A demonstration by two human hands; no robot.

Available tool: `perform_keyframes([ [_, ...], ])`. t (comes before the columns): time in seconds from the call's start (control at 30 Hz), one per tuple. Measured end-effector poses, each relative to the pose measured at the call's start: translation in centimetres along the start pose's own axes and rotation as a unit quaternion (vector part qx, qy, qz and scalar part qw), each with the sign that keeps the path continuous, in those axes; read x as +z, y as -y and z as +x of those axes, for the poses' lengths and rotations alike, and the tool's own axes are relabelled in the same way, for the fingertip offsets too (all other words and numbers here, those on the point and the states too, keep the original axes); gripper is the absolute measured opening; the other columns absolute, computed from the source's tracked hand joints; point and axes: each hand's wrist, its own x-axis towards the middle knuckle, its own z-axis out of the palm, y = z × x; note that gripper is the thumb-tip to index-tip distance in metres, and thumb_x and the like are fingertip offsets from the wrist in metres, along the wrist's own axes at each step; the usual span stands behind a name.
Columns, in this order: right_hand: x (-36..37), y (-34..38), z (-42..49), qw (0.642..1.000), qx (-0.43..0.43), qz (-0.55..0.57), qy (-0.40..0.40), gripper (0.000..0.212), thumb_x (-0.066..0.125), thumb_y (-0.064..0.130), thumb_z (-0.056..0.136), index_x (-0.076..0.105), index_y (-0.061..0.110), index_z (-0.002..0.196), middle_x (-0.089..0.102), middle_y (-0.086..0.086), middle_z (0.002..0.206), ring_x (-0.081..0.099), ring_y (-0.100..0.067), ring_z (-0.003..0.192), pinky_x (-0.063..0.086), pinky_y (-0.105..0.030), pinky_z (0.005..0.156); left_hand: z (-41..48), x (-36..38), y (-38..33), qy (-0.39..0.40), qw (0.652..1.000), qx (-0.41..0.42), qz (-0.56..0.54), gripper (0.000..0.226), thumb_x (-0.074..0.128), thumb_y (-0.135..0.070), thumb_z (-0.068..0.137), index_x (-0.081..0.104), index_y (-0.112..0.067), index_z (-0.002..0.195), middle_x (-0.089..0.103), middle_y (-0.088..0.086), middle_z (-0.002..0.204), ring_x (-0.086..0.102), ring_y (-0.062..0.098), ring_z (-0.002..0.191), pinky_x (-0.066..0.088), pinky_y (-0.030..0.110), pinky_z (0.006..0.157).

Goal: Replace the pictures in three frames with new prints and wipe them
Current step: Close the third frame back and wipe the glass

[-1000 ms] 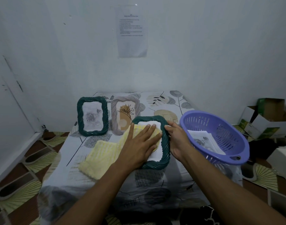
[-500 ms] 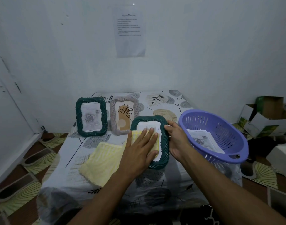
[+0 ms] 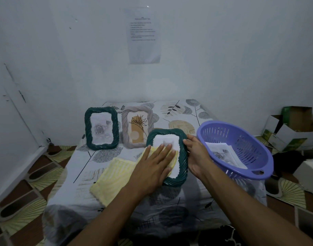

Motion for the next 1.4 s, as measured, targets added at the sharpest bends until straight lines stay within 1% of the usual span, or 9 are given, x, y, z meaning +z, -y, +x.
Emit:
perform_keyframes([
  [0.1,0.4,-0.9,-0.4,1.000,0.020,0.002,0.018,0.022,0.043,0.004,0.099,0.058,0.006,0.114,0.067,-0.013,0.090,0.065,-0.020,0.070,0.054,-0.033,0.059,1.2,-1.0,0.8,0.000,0.999,-0.041,0.006,0.056,0.009,-0.042,0.102,0.011,-0.021,0.154,0.004,-0.002,0.161,0.004,0.018,0.149,0.012,0.052,0.118],
  [0.27,0.0,0.5,0.0,1.000,-0.001,0.013,-0.005,0.026,0.041,0.005,0.100,0.056,0.004,0.122,0.066,-0.012,0.093,0.063,-0.022,0.075,0.052,-0.033,0.060,-0.1,-1.1,0.9,0.018,0.998,0.063,-0.012,0.052,0.020,-0.036,0.103,0.009,-0.026,0.153,0.002,-0.008,0.161,-0.001,0.013,0.149,-0.007,0.045,0.118],
  [0.43,0.7,-0.3,-0.4,1.000,0.008,-0.019,0.021,0.024,0.042,0.004,0.099,0.058,0.006,0.116,0.067,-0.012,0.090,0.063,-0.020,0.070,0.052,-0.029,0.055,0.2,-0.8,1.9,0.003,1.000,-0.023,0.014,0.055,0.017,-0.038,0.102,0.007,-0.022,0.154,0.002,-0.004,0.162,0.000,0.017,0.149,0.008,0.051,0.116],
  [0.63,1.0,1.0,0.4,1.000,-0.006,0.012,0.001,0.022,0.042,0.005,0.099,0.057,0.009,0.114,0.066,-0.011,0.090,0.061,-0.021,0.072,0.052,-0.030,0.056,1.0,-0.9,1.5,-0.015,0.999,-0.022,0.033,0.055,0.019,-0.039,0.102,0.010,-0.023,0.154,0.003,-0.005,0.162,0.001,0.017,0.149,-0.001,0.052,0.117],
  [0.87,0.9,-0.2,0.1,1.000,0.006,-0.021,0.018,0.023,0.041,0.003,0.098,0.058,0.009,0.114,0.065,-0.009,0.085,0.058,-0.020,0.071,0.050,-0.028,0.054,0.8,-0.1,3.9,-0.009,0.988,-0.152,0.004,0.060,0.008,-0.044,0.098,0.004,-0.021,0.153,-0.011,-0.002,0.161,-0.010,0.019,0.148,-0.010,0.044,0.118],
  [0.93,1.1,-0.2,0.1,1.000,0.002,-0.007,0.010,0.023,0.042,0.003,0.098,0.059,0.009,0.112,0.065,-0.009,0.085,0.059,-0.019,0.070,0.050,-0.028,0.053,1.3,-0.6,3.5,-0.012,0.989,-0.145,-0.014,0.062,0.003,-0.046,0.096,0.001,-0.022,0.153,-0.014,-0.003,0.160,-0.016,0.017,0.147,-0.013,0.044,0.117],
  [1.07,1.0,1.2,0.7,1.000,-0.016,0.008,-0.010,0.019,0.043,0.004,0.098,0.060,0.012,0.104,0.065,-0.009,0.084,0.059,-0.019,0.068,0.050,-0.029,0.055,0.4,-0.6,1.4,-0.024,0.998,-0.059,0.025,0.059,0.016,-0.045,0.100,0.009,-0.022,0.154,-0.005,-0.002,0.162,-0.008,0.019,0.148,-0.002,0.050,0.117],
  [1.23,0.6,0.6,0.5,1.000,-0.010,-0.014,0.000,0.022,0.042,0.004,0.098,0.059,0.012,0.110,0.064,-0.008,0.084,0.056,-0.019,0.069,0.048,-0.028,0.053,0.2,-0.5,2.9,-0.038,0.985,-0.168,-0.032,0.061,0.015,-0.049,0.095,0.020,-0.028,0.151,-0.009,-0.002,0.160,-0.013,0.018,0.146,-0.008,0.043,0.117],
  [1.4,0.8,-1.0,0.2,1.000,0.003,0.003,0.017,0.026,0.043,0.005,0.099,0.058,0.006,0.120,0.066,-0.010,0.092,0.060,-0.021,0.075,0.051,-0.030,0.057,1.6,-1.3,2.7,-0.032,0.984,-0.164,-0.068,0.063,0.010,-0.051,0.094,0.019,-0.027,0.152,-0.014,-0.001,0.160,-0.018,0.017,0.145,-0.006,0.042,0.117],
])
